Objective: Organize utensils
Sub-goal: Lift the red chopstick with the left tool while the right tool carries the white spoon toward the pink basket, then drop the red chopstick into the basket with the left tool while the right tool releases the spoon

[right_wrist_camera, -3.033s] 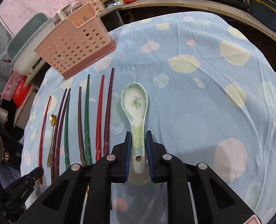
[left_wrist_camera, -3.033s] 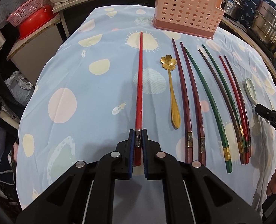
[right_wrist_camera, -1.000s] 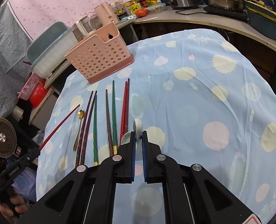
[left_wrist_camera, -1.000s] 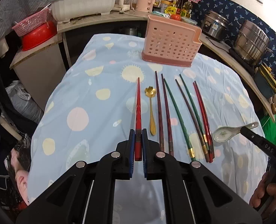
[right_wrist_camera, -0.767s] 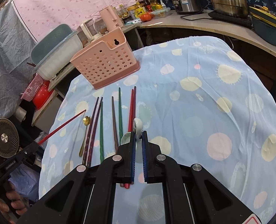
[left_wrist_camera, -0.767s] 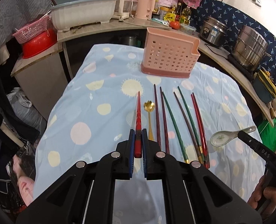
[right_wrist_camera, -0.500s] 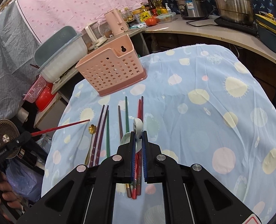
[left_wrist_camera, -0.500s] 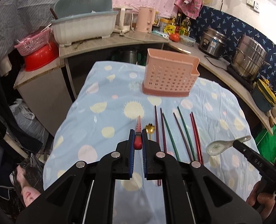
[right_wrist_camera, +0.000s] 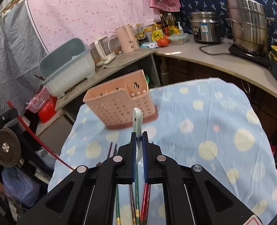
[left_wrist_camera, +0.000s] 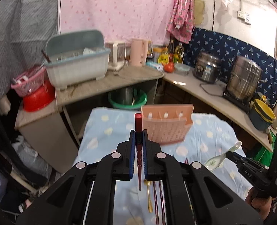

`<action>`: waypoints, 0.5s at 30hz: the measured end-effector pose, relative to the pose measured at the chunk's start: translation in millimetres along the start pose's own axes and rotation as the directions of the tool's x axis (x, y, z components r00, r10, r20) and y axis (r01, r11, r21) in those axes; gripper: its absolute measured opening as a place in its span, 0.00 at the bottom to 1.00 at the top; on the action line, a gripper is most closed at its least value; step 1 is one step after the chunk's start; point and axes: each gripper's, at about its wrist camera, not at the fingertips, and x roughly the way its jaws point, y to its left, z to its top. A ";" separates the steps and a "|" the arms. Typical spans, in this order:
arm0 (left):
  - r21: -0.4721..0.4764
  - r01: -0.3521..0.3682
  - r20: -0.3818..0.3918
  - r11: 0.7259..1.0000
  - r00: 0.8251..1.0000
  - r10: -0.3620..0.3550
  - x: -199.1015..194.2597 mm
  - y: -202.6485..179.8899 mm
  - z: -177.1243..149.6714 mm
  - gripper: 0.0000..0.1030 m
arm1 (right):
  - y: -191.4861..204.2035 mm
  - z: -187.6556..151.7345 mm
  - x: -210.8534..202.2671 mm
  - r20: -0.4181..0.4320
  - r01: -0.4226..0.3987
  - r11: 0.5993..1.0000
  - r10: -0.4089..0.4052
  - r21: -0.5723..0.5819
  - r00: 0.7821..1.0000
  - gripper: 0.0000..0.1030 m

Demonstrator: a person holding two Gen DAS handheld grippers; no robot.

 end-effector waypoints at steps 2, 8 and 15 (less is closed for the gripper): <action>0.013 0.004 0.038 1.000 0.999 -0.005 -2.3 -4.1 20.6 0.07 | 2.4 18.2 3.5 0.023 0.008 1.000 -0.007 -0.015 1.000 0.06; 0.019 0.006 0.149 1.000 0.989 -0.009 0.0 -15.4 85.1 0.07 | 7.3 70.1 24.6 0.073 0.031 0.999 -0.028 -0.042 0.997 0.06; 0.012 0.020 0.227 1.000 0.974 -0.022 22.1 -27.6 137.2 0.07 | 9.6 113.7 61.9 0.092 0.044 0.998 -0.040 -0.043 0.995 0.06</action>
